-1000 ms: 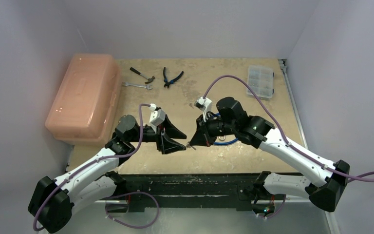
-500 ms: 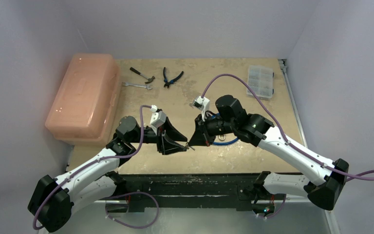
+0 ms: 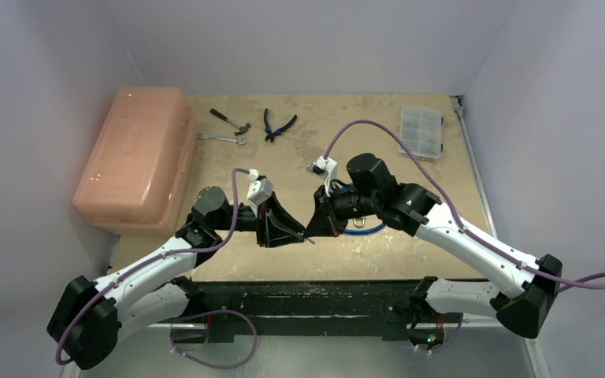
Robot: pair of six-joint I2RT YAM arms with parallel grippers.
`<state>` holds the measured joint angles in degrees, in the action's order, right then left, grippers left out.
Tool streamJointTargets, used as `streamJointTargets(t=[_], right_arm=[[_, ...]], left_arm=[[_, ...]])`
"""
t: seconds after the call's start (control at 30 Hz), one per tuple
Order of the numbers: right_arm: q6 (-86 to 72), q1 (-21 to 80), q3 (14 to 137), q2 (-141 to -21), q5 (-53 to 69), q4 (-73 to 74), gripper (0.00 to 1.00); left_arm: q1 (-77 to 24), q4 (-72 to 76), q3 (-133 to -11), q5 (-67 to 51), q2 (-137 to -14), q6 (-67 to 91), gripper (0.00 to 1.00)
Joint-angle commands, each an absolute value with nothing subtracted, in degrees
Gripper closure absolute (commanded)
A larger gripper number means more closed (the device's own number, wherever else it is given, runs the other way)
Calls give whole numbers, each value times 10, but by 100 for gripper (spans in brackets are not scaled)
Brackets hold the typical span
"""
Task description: Unlock with the key
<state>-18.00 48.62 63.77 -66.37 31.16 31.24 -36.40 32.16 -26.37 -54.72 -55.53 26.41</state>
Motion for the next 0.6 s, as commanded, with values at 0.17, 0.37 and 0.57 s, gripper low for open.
streamJointTargets(t=[0.17, 0.37, 0.57], right_arm=[[-177, 484, 657, -662, 338, 288, 100], [-177, 484, 652, -663, 339, 285, 100], [-177, 485, 647, -664, 348, 282, 100]], left_arm=[[-374, 351, -265, -553, -562, 267, 67], [-375, 348, -268, -551, -566, 268, 74], [-375, 343, -272, -551, -573, 270, 81]])
